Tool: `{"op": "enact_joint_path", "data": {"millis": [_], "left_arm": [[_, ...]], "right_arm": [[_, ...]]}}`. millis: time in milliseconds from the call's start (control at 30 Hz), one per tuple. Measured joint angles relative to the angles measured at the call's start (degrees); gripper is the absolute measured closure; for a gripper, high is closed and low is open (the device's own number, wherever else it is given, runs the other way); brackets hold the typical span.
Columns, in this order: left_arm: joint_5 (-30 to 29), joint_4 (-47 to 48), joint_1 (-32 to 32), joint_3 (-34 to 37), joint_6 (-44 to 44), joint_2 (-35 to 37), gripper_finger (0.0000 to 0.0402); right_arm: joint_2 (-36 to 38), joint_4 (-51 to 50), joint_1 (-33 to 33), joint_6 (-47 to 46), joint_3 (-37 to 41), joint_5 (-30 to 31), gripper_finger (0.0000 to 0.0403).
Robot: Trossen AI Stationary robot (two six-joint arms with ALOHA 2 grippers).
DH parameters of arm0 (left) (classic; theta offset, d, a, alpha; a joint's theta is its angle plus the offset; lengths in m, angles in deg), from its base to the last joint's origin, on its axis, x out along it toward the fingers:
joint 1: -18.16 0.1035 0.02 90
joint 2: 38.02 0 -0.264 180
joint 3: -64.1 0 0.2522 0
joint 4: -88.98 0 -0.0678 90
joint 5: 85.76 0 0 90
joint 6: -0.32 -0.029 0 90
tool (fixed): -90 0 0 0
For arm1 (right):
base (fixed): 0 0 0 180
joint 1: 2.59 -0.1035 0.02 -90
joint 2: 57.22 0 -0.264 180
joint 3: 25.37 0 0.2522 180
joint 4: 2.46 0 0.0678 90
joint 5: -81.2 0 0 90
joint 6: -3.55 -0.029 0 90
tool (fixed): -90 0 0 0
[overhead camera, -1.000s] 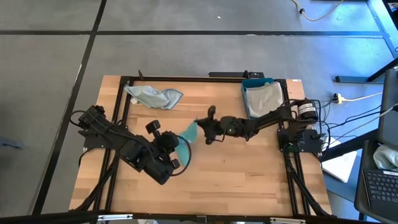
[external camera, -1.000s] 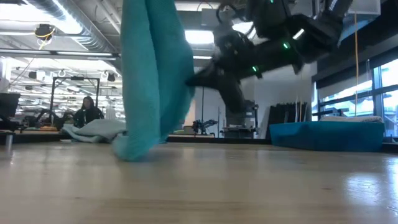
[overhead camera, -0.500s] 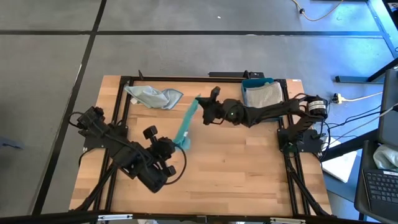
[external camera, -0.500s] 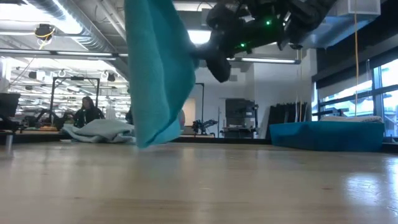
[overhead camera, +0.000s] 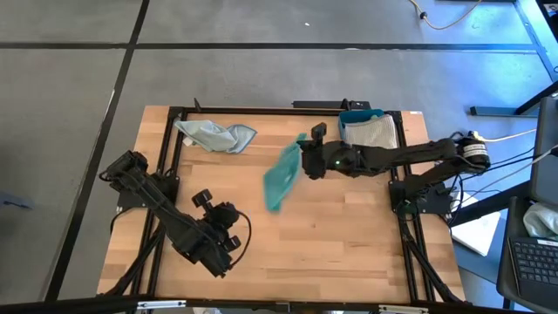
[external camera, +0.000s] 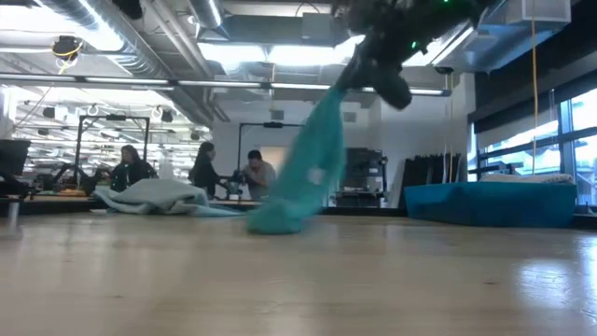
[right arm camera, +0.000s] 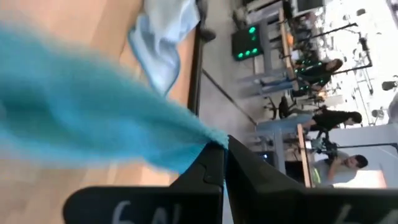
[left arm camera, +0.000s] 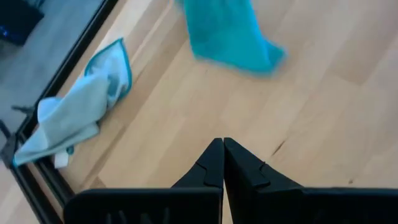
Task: Fold microfiber towels
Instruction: Fold the blue microfiber cloth
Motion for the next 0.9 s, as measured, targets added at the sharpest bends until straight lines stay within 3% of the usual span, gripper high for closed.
{"op": "enact_joint_path", "data": {"millis": [233, 500, 633, 733, 900], "left_arm": [[-7.14, -1.04, -1.88, 2.34, 5.63, 0.00, 0.0401], [-27.92, -17.66, -0.55, 8.70, -1.94, 0.00, 0.0401], [-35.96, -27.44, 3.15, 13.68, -7.21, 0.00, 0.0379], [-37.35, -38.23, 7.63, 16.77, -16.65, 0.00, 0.0343], [-31.02, -59.92, 15.85, 20.32, -37.76, -0.02, 0.0275]], "right_arm": [[3.56, -3.68, -0.52, -3.27, -0.02, -2.74, 0.0397], [3.14, -4.21, -2.58, -3.25, -0.02, -2.92, 0.0397], [3.14, -3.43, -4.62, -6.49, -0.02, -4.02, 0.0397], [2.84, -2.84, -5.53, -11.61, -0.03, -7.71, 0.0397], [0.58, -1.76, -6.14, -15.05, -0.04, -7.15, 0.0397]]}}
